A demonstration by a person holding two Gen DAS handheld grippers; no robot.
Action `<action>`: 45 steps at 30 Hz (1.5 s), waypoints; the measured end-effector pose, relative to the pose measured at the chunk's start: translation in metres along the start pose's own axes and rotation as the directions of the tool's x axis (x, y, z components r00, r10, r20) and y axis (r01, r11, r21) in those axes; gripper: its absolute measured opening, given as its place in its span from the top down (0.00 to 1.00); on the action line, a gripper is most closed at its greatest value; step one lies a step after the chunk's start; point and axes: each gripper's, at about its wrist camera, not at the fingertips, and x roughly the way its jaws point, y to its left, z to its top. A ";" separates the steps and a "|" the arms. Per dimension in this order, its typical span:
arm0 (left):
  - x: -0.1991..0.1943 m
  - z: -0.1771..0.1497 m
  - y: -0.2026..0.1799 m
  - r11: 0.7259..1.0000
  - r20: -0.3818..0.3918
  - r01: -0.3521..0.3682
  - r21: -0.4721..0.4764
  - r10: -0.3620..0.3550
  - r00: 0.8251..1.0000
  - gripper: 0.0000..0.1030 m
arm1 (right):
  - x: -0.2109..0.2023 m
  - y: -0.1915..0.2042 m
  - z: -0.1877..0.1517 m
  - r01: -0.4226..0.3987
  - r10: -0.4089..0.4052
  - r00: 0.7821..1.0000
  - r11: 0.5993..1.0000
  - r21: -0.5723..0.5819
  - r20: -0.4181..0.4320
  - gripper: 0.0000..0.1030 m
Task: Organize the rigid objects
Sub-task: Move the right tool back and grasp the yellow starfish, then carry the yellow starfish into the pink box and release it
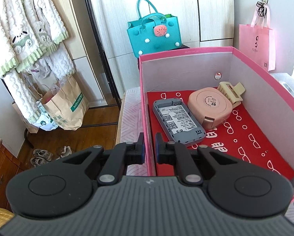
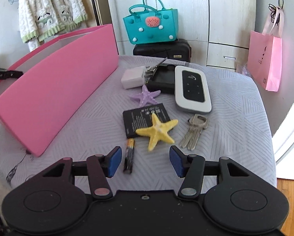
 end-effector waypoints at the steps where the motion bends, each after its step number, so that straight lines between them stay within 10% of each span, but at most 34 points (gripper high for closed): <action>1: 0.000 0.000 0.001 1.000 -0.002 0.003 -0.003 -0.003 1.000 0.91 | 0.003 0.000 0.002 0.003 -0.003 1.000 1.000 0.001 0.002 0.40; 9: 0.001 0.000 0.001 1.000 -0.004 0.010 -0.007 -0.010 1.000 0.91 | 0.019 0.006 0.011 0.057 -0.056 0.998 0.998 -0.006 0.029 0.32; 13: 0.001 0.000 0.001 1.000 -0.003 0.010 -0.008 -0.010 1.000 0.91 | 0.018 0.012 0.010 0.055 -0.054 0.998 0.998 -0.019 0.041 0.49; 28: 0.001 0.000 0.001 1.000 -0.001 0.015 -0.008 -0.015 1.000 0.91 | 0.000 0.023 0.021 0.038 -0.035 0.998 0.998 -0.050 0.056 0.50; 45: 0.002 -0.001 -0.001 1.000 -0.002 0.018 -0.010 -0.018 1.000 0.91 | -0.048 0.108 0.107 -0.195 0.253 0.950 0.939 -0.284 0.184 0.50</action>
